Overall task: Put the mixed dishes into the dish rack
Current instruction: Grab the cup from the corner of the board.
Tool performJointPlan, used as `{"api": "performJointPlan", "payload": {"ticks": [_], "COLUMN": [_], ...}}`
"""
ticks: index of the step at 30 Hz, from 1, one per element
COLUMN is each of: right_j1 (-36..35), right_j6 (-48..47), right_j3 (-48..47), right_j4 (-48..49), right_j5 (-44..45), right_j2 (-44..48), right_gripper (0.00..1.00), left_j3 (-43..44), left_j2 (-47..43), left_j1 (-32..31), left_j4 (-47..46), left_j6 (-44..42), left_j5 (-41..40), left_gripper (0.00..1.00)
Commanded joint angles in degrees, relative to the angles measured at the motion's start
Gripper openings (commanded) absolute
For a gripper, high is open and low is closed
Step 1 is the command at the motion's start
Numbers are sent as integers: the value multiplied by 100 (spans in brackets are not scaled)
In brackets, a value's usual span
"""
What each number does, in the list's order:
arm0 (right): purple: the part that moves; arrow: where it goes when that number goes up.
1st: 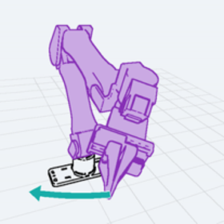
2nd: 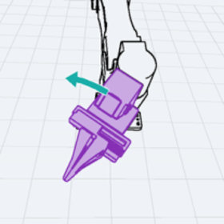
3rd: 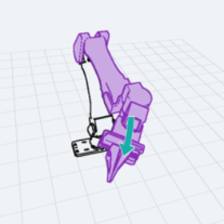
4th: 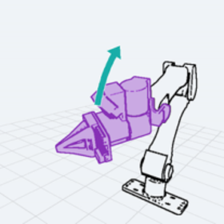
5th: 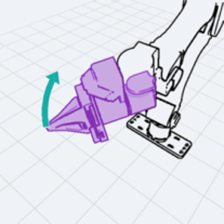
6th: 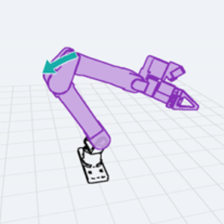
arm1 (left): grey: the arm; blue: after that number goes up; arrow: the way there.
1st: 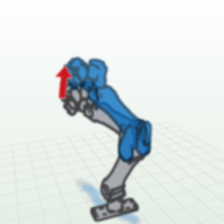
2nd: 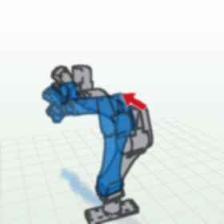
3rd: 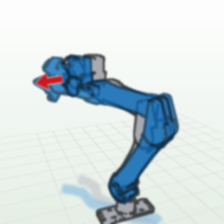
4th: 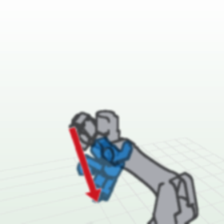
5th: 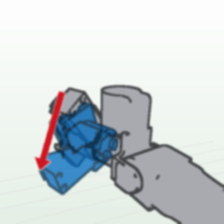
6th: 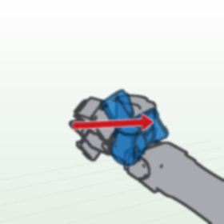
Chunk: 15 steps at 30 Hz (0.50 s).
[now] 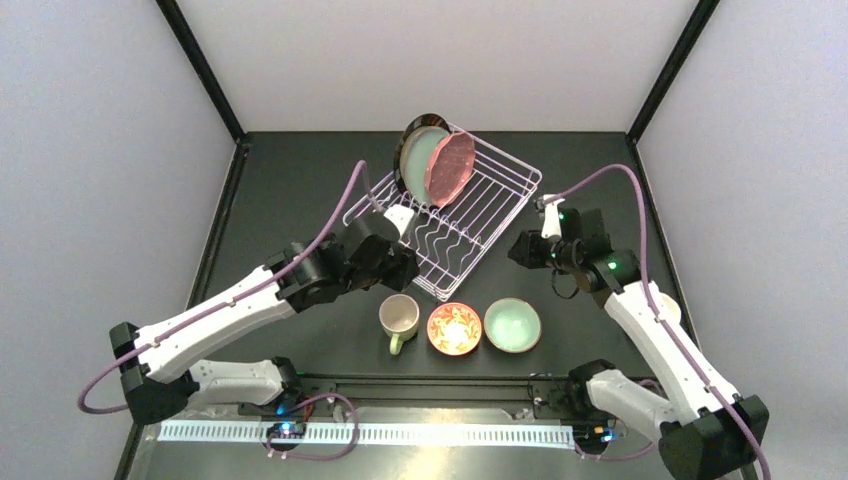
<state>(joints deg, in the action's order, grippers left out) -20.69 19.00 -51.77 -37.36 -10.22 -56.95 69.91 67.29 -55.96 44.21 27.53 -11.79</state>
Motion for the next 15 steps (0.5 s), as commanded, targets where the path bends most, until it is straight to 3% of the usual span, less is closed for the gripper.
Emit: {"api": "performJointPlan", "payload": {"ticks": [1, 15], "right_j1": [-114, -260], "right_j6": [352, 622], "right_j3": [193, 365], "right_j4": [-688, -1203], "right_j5": [251, 389], "right_j2": [338, 829], "right_gripper": [95, 93], "left_j3": [-287, -1090], "left_j2": [-453, -819], "left_j1": [-234, -442], "left_j4": [586, 1380], "left_j6": [719, 2328], "left_j5": [-150, -638], "left_gripper": [90, 89]}}
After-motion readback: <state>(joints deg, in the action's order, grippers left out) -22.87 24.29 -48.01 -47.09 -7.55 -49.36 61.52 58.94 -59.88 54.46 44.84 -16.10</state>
